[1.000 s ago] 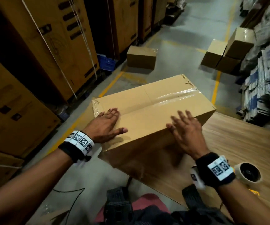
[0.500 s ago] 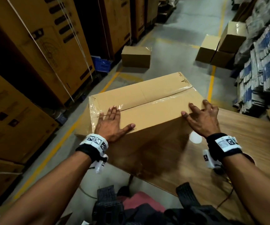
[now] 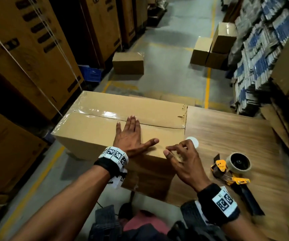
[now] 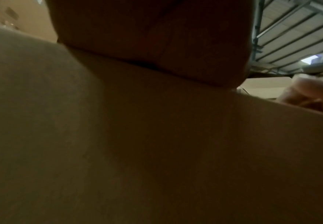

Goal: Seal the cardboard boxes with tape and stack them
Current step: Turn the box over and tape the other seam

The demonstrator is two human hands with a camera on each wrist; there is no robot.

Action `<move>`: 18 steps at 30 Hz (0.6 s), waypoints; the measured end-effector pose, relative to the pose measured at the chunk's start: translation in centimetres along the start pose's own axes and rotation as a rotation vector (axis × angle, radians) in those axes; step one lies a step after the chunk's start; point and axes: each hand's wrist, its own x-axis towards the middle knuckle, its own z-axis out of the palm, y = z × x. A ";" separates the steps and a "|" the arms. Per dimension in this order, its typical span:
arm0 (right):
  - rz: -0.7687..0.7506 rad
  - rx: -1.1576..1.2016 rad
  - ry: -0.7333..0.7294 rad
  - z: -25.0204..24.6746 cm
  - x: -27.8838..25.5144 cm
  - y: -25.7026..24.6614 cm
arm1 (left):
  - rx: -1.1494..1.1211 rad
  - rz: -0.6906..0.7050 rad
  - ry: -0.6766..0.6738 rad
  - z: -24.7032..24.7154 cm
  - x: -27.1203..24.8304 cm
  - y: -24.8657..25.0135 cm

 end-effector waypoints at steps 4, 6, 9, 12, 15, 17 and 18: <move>-0.015 0.096 -0.023 -2.9 -0.5 0.3 | 0.084 0.110 -0.013 0.2 -0.3 -0.2; -0.014 0.002 0.108 -4.4 0.1 1.4 | 0.124 0.227 -0.029 0.1 -0.5 -0.6; 0.025 -0.063 0.240 -6.4 1.9 3.2 | 0.201 0.434 -0.038 -0.4 -0.2 -1.6; 0.062 -0.110 0.166 -7.0 4.1 5.1 | 0.241 0.576 -0.027 -0.8 0.2 -2.4; 0.117 -0.153 -0.015 -6.9 6.1 6.4 | 0.277 0.658 0.010 -1.0 -0.2 -2.3; 0.137 -0.106 -0.101 -6.6 6.9 6.9 | 0.266 0.622 -0.013 -1.2 -1.0 -1.3; 0.151 -0.069 -0.110 -6.4 7.1 7.1 | 0.238 0.568 -0.044 -1.4 -1.5 -0.4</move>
